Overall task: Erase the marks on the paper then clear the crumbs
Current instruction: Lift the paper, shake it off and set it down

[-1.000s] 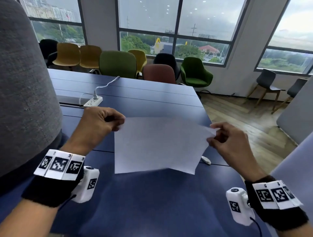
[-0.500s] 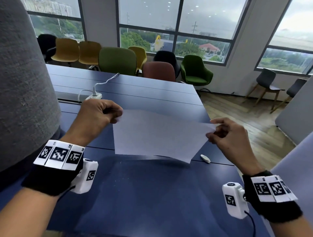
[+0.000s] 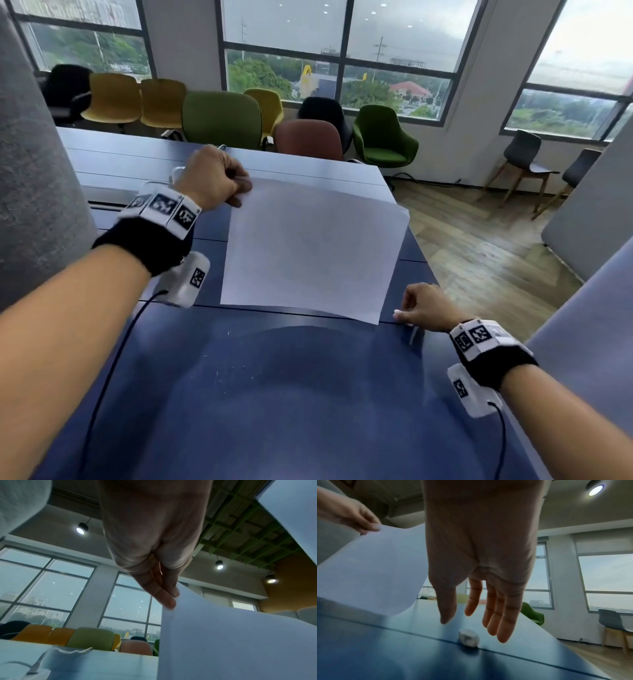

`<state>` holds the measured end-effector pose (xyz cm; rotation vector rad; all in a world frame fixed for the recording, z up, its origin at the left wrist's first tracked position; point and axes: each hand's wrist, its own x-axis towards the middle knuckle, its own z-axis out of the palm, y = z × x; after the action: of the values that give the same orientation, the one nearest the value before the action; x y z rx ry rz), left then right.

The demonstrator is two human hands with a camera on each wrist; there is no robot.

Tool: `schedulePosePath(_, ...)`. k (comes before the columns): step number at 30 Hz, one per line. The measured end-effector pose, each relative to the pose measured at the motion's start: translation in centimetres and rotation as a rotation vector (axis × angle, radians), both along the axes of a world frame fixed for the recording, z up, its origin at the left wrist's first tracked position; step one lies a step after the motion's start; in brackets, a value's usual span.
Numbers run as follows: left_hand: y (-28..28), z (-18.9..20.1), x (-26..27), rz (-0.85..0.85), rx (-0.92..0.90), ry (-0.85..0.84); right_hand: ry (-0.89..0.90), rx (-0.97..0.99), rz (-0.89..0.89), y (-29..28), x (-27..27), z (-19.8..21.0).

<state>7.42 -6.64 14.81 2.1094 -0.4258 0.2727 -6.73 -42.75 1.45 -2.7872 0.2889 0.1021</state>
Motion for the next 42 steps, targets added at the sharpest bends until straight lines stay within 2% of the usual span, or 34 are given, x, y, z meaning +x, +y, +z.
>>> schedulePosePath(6,-4.8,-2.2,5.5,0.005,0.062,0.151,0.036,-0.039,-0.032,0.0,1.2,-0.7)
schedulePosePath(10,-7.1,-4.9,8.7,0.015,0.052,0.214,-0.232,0.061,-0.155,-1.1,1.5,1.8)
schedulePosePath(12,-8.1,-6.1,9.7,0.021,0.058,0.256,-0.316,0.076,-0.145,-1.3,2.5,3.0)
schedulePosePath(15,-9.4,-7.6,10.8,0.028,0.118,0.301,-0.211,0.027,-0.065,-0.7,5.1,2.9)
schedulePosePath(18,-10.0,-9.0,11.9,0.044,0.184,0.338,-0.114,-0.004,-0.057,-0.2,8.1,0.8)
schedulePosePath(22,-10.6,-10.9,13.5,0.034,0.265,0.34,-0.05,-0.035,-0.06,0.3,10.5,-1.8)
schedulePosePath(27,-10.7,-12.1,14.0,0.022,0.369,0.282,-0.015,-0.02,-0.076,-0.2,11.1,-3.1)
schedulePosePath(30,-9.3,-11.2,13.8,0.027,0.425,0.261,-0.022,0.006,-0.071,-0.3,10.7,-2.8)
schedulePosePath(34,-4.8,-9.9,11.8,-0.022,0.685,0.162,-0.04,0.018,-0.014,0.2,9.0,-1.4)
schedulePosePath(39,3.4,-12.8,5.2,-0.207,0.963,0.303,-0.111,0.049,0.092,2.1,3.2,1.1)
schedulePosePath(42,7.5,-14.9,0.2,-0.23,1.061,0.433,-0.101,0.115,0.212,4.3,-2.0,1.5)
